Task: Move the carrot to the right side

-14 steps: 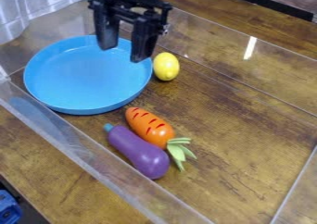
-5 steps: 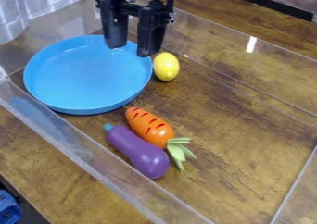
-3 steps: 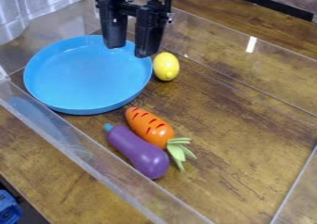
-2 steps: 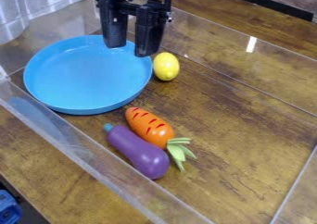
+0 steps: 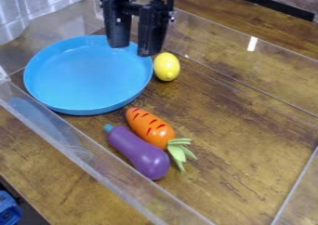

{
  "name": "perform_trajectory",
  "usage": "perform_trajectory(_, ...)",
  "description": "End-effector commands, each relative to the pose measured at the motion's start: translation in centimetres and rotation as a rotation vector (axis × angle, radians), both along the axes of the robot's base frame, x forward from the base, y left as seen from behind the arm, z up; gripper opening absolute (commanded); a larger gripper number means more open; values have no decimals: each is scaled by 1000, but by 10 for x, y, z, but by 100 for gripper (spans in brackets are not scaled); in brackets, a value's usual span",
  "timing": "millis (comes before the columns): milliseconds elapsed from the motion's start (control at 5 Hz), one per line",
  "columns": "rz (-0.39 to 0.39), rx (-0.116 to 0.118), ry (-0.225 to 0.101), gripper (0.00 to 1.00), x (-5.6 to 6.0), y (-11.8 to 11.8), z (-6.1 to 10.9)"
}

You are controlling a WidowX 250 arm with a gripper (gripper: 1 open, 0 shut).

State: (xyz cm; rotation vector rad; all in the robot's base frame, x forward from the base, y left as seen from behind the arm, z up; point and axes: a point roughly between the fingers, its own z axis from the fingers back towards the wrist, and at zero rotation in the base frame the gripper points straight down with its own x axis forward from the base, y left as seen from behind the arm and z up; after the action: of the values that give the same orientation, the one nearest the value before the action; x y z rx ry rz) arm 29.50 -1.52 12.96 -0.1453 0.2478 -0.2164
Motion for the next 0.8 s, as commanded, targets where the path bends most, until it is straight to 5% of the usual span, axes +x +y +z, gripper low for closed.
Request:
perform_trajectory(0, -31, -5, -55, 100, 7, -3, 15)
perform_trajectory(600, -44, -13, -12, 100, 3, -10, -1)
